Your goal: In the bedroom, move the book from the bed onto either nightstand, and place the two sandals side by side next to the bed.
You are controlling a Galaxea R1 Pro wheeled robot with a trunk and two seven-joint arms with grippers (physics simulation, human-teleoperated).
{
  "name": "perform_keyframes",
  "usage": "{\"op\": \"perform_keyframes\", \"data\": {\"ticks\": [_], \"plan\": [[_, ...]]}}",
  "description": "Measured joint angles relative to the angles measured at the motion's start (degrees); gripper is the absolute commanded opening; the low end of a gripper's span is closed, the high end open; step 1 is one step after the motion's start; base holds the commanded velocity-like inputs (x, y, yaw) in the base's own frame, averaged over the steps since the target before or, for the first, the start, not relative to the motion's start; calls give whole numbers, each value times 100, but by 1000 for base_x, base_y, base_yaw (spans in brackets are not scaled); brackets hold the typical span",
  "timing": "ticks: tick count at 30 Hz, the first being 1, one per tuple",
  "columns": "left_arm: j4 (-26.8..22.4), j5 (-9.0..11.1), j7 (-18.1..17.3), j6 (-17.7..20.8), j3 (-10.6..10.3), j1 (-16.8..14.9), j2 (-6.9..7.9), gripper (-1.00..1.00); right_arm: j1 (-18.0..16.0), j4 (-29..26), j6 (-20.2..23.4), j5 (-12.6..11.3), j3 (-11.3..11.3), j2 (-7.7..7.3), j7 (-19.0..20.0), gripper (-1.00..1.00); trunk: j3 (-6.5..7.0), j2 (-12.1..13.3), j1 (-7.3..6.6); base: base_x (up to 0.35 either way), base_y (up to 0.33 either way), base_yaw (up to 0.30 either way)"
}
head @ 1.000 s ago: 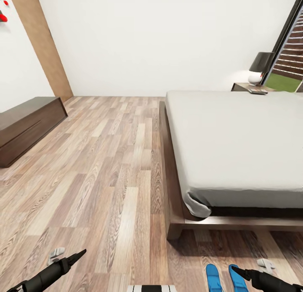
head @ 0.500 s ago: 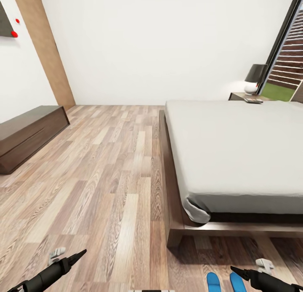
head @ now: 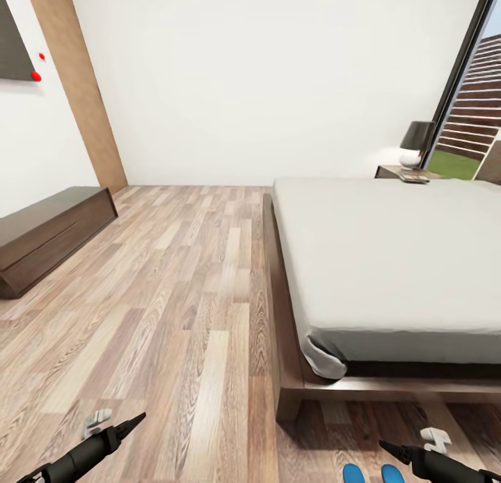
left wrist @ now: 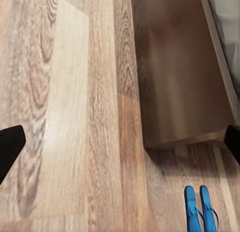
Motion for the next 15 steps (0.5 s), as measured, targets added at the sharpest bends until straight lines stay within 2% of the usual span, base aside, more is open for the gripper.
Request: {"op": "perform_keyframes", "data": {"ticks": [4,8,9,12,15], "plan": [[0,0,13,0,-1,0,-12,100,2,5,0,0,4,12,0,100,72,160,-88,0,0,0],[0,-5,62,-3,-4,0,-72,100,-1,7,-4,3,5,242,-24,100,144,321,-176,0,0,0],[0,-7,317,-6,-8,0,-134,100,0,26,-5,10,12,377,-175,100,161,361,-197,0,0,0],[-1,-6,742,-11,-4,0,-220,100,-1,200,-113,31,-10,622,-541,100,215,481,-263,0,0,0],[-1,-4,885,-56,-4,0,-291,100,-1,292,-318,33,-27,737,-760,100,269,602,-329,0,0,0]]}}
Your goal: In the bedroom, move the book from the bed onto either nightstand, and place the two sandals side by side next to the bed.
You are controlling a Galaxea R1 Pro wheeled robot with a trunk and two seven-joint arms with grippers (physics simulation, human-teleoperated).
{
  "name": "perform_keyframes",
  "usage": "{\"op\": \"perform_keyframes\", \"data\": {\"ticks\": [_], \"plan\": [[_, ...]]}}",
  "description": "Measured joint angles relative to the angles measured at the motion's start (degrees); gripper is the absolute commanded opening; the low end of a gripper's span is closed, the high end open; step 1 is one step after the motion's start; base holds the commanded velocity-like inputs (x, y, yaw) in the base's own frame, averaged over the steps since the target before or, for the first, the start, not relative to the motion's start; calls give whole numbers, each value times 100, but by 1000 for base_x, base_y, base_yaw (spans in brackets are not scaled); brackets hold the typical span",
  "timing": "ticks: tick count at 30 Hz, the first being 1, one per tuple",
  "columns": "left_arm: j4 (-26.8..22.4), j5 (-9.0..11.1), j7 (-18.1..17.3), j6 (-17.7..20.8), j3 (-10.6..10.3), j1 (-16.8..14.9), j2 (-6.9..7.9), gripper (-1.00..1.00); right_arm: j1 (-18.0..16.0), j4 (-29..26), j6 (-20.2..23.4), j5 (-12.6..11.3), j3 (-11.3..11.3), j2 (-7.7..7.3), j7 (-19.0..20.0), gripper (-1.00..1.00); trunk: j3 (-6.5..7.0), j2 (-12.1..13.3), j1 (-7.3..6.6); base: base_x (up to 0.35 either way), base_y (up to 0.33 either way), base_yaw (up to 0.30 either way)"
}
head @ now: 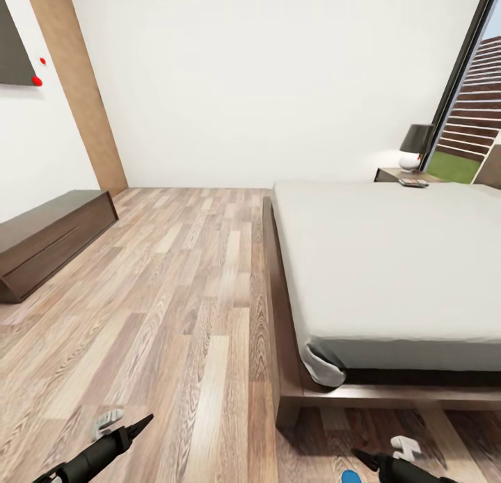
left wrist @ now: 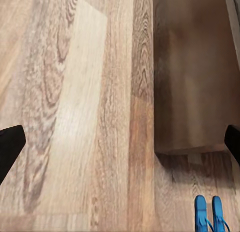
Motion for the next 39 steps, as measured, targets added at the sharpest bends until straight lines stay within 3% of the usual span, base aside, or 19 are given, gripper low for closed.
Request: {"op": "perform_keyframes", "data": {"ticks": [3,5,7,8,10,11,13,17,21,26,29,33,35,39], "plan": [[21,-43,71,-28,1,0,-31,100,4,89,-87,4,-10,39,-77,100,54,120,-66,0,0,0],[81,-211,126,-41,-2,1,-39,100,5,172,-109,1,-7,49,-95,100,90,201,-110,0,0,0],[208,-628,264,-107,-20,1,-43,100,5,300,-124,-8,4,55,-107,100,125,281,-154,0,0,0],[230,-743,321,-138,-23,1,-45,100,5,336,-127,-10,3,57,-108,100,144,321,-176,0,0,0],[288,-1145,634,-284,-59,2,-95,100,6,491,-135,-11,9,62,-113,100,179,401,-220,0,0,0],[296,-1222,736,-320,-60,3,-127,100,6,531,-136,-14,6,62,-113,100,197,441,-242,0,0,0],[318,-1435,1271,-427,-89,52,-314,100,11,657,-138,-9,15,64,-122,100,233,522,-285,0,0,0],[324,-1580,1832,-468,-85,236,-532,100,13,725,-140,4,3,65,-170,100,305,682,-373,0,0,0],[327,-1837,2233,-482,-82,295,-622,100,23,809,-144,12,5,65,-297,100,377,842,-461,0,0,0],[328,-2026,2462,-486,-84,306,-671,100,28,908,-147,10,9,101,-331,100,467,1043,-571,0,0,0],[328,-2062,2504,-487,-83,307,-719,100,27,926,-147,16,16,370,-495,100,521,1163,-637,0,0,0],[328,-2076,2516,-487,-82,307,-736,100,31,929,-219,50,31,976,-1582,100,592,1324,-725,0,0,0],[328,-2078,2517,-487,-82,307,-738,100,31,927,-257,119,32,1186,-1933,100,628,1404,-769,0,0,0],[328,-2078,2518,-487,-81,308,-739,100,31,923,-292,368,27,1344,-2226,100,700,1564,-857,0,0,0]]}}
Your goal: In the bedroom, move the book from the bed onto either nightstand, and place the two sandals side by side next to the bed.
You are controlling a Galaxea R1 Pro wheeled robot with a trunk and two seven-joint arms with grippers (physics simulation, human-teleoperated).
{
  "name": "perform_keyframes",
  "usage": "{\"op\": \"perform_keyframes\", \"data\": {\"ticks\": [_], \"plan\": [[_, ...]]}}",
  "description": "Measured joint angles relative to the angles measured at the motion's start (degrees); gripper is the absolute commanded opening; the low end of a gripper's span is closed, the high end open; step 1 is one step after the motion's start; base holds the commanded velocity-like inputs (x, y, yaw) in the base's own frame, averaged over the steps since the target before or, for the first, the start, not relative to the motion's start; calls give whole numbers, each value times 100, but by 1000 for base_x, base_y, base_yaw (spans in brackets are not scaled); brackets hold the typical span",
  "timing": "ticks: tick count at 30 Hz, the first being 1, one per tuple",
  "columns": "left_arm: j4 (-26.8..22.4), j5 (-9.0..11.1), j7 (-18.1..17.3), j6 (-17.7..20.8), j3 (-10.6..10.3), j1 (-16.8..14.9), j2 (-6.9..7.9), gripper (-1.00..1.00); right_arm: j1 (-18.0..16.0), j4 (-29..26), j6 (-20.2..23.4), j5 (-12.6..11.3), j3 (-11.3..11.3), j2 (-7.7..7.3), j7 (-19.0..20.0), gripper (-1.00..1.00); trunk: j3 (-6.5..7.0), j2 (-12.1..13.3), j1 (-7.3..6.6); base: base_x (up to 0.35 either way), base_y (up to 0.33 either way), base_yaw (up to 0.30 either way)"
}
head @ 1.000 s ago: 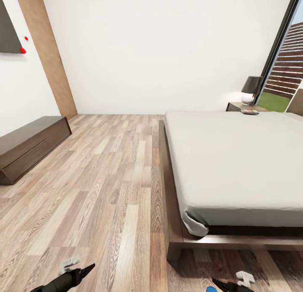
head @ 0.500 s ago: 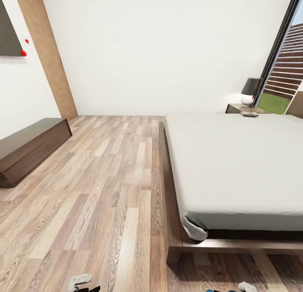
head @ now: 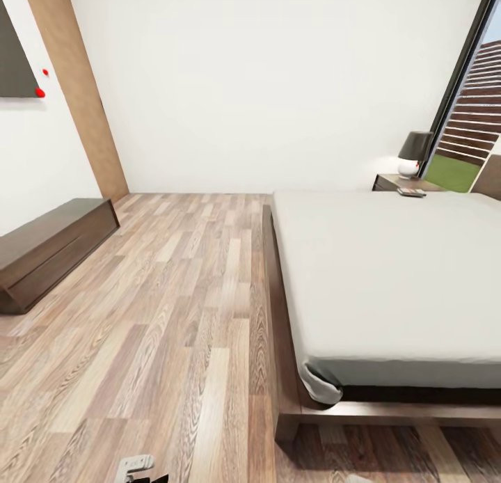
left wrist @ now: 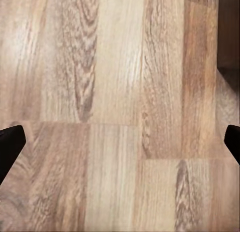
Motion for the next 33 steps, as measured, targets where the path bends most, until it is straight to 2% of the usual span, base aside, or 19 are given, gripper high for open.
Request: {"op": "perform_keyframes", "data": {"ticks": [2,24,28,33], "plan": [[0,-1,0,0,-1,0,-3,100,-1,-1,-7,82,3,33,-64,100,36,80,-44,0,0,0],[0,-2,7,5,-7,0,-52,100,0,1,-19,116,3,17,20,100,431,963,-527,0,0,0],[0,-2,4,8,-8,0,-52,100,-1,-1,-13,116,0,-28,361,100,503,1123,-615,0,0,0],[0,-5,1,9,-9,0,-52,100,0,-1,-5,111,-11,-238,1248,100,592,1324,-725,0,0,0]]}}
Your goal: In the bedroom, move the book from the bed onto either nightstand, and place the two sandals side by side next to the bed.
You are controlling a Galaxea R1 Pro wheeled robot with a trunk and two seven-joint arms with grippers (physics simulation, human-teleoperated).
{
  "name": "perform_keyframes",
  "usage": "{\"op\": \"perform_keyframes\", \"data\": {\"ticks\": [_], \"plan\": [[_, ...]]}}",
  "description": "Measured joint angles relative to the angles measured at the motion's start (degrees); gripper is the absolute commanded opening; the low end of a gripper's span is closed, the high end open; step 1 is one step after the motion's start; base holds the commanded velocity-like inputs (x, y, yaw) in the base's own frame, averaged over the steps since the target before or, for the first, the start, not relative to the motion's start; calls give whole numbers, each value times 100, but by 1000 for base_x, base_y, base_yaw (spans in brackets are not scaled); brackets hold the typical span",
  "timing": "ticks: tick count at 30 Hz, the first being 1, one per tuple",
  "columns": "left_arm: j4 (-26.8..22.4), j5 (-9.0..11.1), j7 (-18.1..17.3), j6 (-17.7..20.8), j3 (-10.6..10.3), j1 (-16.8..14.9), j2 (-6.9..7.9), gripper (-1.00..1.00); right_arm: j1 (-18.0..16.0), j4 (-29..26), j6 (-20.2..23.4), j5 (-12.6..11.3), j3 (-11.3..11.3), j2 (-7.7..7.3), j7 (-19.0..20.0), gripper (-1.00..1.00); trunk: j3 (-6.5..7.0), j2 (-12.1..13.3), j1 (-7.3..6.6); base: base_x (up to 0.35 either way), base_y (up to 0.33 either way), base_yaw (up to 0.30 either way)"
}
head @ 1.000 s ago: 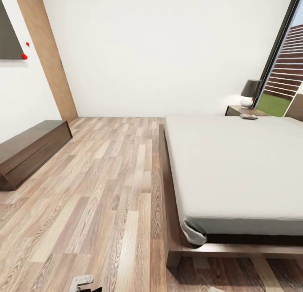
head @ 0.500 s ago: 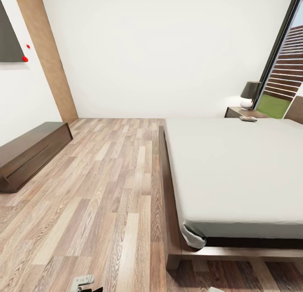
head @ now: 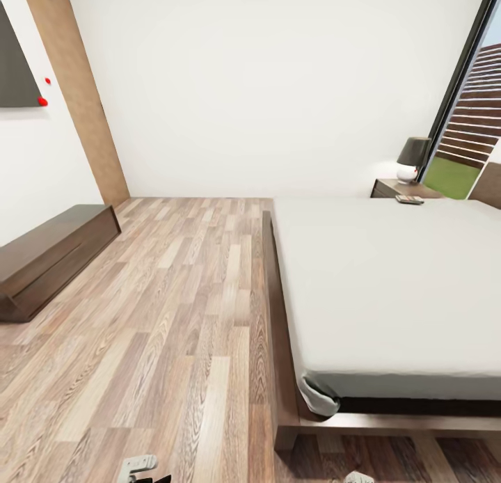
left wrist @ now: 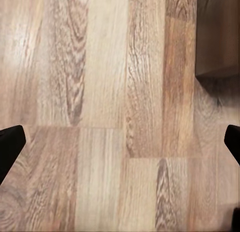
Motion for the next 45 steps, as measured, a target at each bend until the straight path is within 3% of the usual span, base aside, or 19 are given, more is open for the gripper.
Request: {"op": "perform_keyframes", "data": {"ticks": [3,14,38,45], "plan": [[0,2,-1,0,2,0,-22,100,0,0,-5,2,-2,-61,318,100,54,120,-66,0,0,0],[0,3,-1,0,8,0,-70,100,-3,0,-11,4,-2,-85,427,100,251,562,-308,0,0,0],[0,3,0,0,8,0,-71,100,0,0,-7,-14,-2,-67,385,100,252,563,-308,0,0,2],[-1,3,-1,0,8,1,-77,100,-1,1,-11,-12,-1,-65,384,100,252,563,-308,0,0,222]]}}
